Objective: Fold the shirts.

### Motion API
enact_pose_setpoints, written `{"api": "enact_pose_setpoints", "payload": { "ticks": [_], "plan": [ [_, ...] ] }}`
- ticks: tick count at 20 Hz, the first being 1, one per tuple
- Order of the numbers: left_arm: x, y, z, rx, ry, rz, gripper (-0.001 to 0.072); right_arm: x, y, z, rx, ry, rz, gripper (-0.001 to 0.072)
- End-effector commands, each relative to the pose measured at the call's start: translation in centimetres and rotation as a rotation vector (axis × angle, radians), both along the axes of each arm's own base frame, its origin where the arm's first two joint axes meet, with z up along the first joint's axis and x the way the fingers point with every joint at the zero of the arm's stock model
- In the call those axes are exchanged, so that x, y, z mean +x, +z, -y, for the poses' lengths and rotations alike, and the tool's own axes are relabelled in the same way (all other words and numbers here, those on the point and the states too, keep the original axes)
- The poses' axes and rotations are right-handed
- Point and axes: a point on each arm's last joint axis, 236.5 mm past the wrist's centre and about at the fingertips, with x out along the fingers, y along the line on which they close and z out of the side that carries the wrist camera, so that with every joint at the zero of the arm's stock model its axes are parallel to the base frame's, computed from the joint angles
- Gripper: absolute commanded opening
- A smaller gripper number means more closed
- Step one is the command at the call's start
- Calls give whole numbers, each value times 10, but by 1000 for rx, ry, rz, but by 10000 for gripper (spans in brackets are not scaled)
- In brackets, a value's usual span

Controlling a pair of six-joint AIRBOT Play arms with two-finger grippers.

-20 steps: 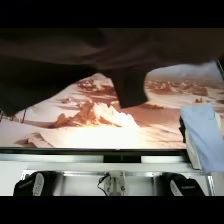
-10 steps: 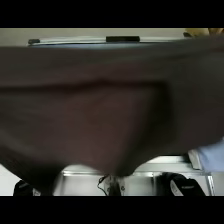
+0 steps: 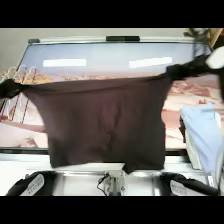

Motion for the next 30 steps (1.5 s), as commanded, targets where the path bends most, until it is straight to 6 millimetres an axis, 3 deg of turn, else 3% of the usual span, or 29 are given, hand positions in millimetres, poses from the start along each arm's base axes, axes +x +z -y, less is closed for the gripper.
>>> {"api": "enact_pose_setpoints", "payload": {
  "ticks": [1,4,6,8,10,13,15,18,20,25,30],
  "plan": [
    [75,-70,6,9,-22,-43,37,71,-61,-12,125,-81,85,82],
    [121,-87,9,24,-26,-22,36,92,-79,-14,200,-156,106,82],
    [130,-111,22,13,-50,-65,37,84,-108,-17,203,-163,18,82],
    [125,-135,36,0,-90,-129,37,67,-130,-20,193,-148,-88,82],
    [113,-145,41,-10,-127,-185,37,43,-135,-21,162,-107,-182,82],
    [81,-158,39,-38,-192,-314,37,-19,-145,-15,94,-54,-427,82],
    [61,-173,41,-58,-225,-403,37,-46,-155,-21,87,-31,-534,82],
    [44,-200,46,-81,-237,-486,37,-58,-178,-35,93,-57,-570,82],
    [44,-208,38,-80,-215,-503,37,-69,-188,-39,86,-55,-604,82],
    [53,-204,7,-88,-148,-478,37,-62,-190,-6,-56,-77,-558,82],
    [46,-233,8,-133,-128,-560,38,-53,-190,-7,-42,-103,-525,94]
  ]
}}
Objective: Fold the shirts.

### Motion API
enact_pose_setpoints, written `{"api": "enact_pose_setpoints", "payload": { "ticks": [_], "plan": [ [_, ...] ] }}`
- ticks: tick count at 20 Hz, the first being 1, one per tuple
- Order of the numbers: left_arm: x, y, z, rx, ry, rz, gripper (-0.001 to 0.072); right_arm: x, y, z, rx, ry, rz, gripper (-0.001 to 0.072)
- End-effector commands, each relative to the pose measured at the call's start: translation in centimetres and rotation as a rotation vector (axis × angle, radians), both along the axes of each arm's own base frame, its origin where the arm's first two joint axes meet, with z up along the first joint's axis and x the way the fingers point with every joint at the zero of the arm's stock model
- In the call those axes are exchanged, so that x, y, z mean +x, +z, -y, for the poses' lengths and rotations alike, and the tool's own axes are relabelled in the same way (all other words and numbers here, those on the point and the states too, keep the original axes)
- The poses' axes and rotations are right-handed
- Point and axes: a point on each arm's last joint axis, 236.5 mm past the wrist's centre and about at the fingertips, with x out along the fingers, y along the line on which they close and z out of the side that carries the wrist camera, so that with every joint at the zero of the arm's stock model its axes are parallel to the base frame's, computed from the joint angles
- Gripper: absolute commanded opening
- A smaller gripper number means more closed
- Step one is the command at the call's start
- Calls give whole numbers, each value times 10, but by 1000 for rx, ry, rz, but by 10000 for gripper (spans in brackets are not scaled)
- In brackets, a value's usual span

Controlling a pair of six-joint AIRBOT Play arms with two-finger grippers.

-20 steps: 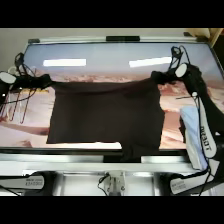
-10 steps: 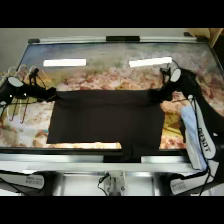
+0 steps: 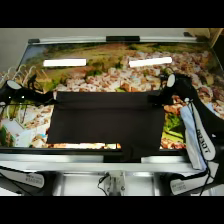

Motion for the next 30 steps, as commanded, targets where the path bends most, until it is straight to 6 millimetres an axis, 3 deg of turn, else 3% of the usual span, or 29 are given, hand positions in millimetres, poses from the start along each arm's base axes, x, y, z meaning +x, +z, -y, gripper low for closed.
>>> {"api": "enact_pose_setpoints", "payload": {
  "ticks": [1,2,3,4,7,10,13,15,17,21,25,26,27,29,30],
  "plan": [
    [-3,-13,0,-27,29,-44,61,6,0,3,-11,-15,24,179],
    [-4,-11,1,-34,27,-47,194,5,1,-1,5,-20,23,359],
    [-5,-7,1,-40,17,-55,421,2,4,-4,18,-20,14,454],
    [-9,-1,0,-53,2,-70,522,-3,8,-3,16,-12,0,461],
    [-40,24,-18,-79,-64,-180,521,-34,34,23,-75,49,-70,462],
    [-110,35,-43,-87,-100,-337,521,-64,66,50,-100,69,-107,461],
    [-176,14,-48,-122,-5,-360,522,-84,93,63,-97,40,-31,461],
    [-208,-2,-45,-141,20,-359,522,-95,104,64,-99,34,18,461],
    [-218,-14,-44,-152,56,-358,522,-102,111,58,-76,31,51,461],
    [-209,-29,-31,-162,92,-321,522,-104,118,54,-57,29,72,461],
    [-213,-45,-9,-165,58,-342,521,-107,117,52,-48,29,60,461],
    [-212,-47,-3,-167,51,-340,519,-107,117,52,-48,28,61,462],
    [-210,-49,0,-161,45,-335,464,-107,117,52,-47,21,61,461],
    [-207,-50,3,-148,28,-327,44,-109,115,52,-46,10,54,461],
    [-206,-50,4,-147,38,-331,38,-116,106,51,-45,10,26,461]
  ]
}}
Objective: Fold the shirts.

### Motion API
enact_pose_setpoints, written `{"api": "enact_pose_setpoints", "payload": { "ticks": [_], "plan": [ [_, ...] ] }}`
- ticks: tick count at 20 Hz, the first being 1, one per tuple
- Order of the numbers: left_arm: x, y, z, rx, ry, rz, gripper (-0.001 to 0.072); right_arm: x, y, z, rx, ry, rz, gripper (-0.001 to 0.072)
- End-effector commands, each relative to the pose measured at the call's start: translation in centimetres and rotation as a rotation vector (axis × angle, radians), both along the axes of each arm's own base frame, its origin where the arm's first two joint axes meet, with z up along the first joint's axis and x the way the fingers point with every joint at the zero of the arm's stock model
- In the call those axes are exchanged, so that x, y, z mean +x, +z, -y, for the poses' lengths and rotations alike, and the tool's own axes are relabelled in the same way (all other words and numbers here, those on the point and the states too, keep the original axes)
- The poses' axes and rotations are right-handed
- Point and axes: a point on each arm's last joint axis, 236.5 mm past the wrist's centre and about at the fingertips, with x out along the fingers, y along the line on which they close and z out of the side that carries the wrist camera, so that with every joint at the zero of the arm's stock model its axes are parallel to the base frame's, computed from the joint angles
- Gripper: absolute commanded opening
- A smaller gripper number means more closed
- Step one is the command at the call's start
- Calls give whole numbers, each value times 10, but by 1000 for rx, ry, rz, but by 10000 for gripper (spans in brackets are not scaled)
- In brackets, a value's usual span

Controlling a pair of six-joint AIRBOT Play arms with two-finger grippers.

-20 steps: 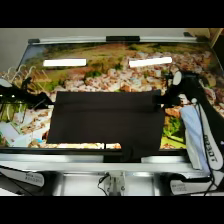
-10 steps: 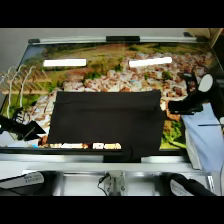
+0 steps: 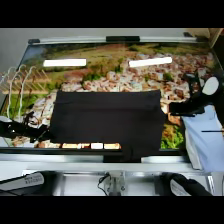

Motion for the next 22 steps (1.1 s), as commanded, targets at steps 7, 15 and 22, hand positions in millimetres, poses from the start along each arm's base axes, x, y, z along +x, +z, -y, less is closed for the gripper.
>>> {"api": "enact_pose_setpoints", "payload": {
  "ticks": [7,15,22],
  "plan": [
    [3,-5,4,21,-17,17,37,-117,-126,-50,205,-84,-249,463],
    [3,0,4,20,-28,27,37,-137,-147,-47,193,-115,-292,470],
    [6,1,7,9,-16,35,37,-134,-157,-72,304,-189,-262,434]
  ]
}}
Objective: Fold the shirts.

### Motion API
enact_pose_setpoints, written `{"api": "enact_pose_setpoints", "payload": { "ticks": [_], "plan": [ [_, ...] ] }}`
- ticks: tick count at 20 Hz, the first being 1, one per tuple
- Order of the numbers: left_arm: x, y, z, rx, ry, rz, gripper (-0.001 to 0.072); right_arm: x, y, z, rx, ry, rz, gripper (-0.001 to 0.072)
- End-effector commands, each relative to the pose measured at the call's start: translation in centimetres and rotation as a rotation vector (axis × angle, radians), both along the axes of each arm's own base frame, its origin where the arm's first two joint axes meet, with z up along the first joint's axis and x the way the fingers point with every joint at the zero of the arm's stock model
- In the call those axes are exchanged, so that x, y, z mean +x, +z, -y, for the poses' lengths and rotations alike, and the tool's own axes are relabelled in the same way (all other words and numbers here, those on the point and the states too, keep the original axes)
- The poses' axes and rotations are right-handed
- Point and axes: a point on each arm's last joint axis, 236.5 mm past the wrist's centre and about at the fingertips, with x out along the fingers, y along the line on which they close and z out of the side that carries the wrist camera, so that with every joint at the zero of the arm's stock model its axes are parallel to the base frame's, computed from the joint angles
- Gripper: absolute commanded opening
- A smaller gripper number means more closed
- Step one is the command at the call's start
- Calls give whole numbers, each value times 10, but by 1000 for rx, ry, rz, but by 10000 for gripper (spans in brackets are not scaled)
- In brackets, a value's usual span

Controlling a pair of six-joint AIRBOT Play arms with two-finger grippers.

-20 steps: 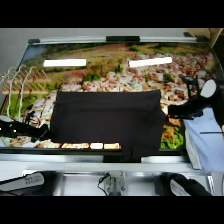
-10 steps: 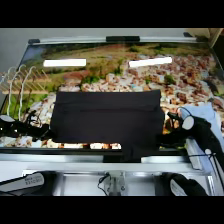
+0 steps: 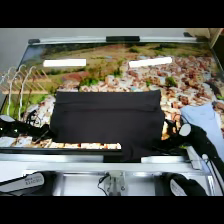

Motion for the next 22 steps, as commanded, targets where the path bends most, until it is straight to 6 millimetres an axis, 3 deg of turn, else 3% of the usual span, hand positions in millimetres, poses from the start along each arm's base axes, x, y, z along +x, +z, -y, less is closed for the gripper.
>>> {"api": "enact_pose_setpoints", "payload": {
  "ticks": [1,3,5,6,10,13,15,18,21,22],
  "plan": [
    [6,4,5,-26,16,21,37,13,-2,-15,55,-64,49,311],
    [15,10,9,-51,11,63,37,15,3,-21,85,-78,45,80],
    [28,26,4,-39,-35,131,36,30,21,-22,94,-38,97,81],
    [39,40,3,-40,-55,182,37,47,37,-17,79,-14,159,80],
    [112,119,-4,-50,0,452,35,140,107,20,-79,-73,436,80],
    [169,138,-17,33,97,539,36,213,130,17,-62,-112,571,80],
    [202,139,-16,43,129,554,36,265,129,16,-50,-139,614,80],
    [241,128,-11,15,160,520,37,322,113,17,-40,-172,618,81],
    [262,102,-6,-12,184,459,50,335,69,4,3,-209,525,95],
    [265,93,-4,-18,187,441,154,333,53,3,2,-208,490,107]
  ]
}}
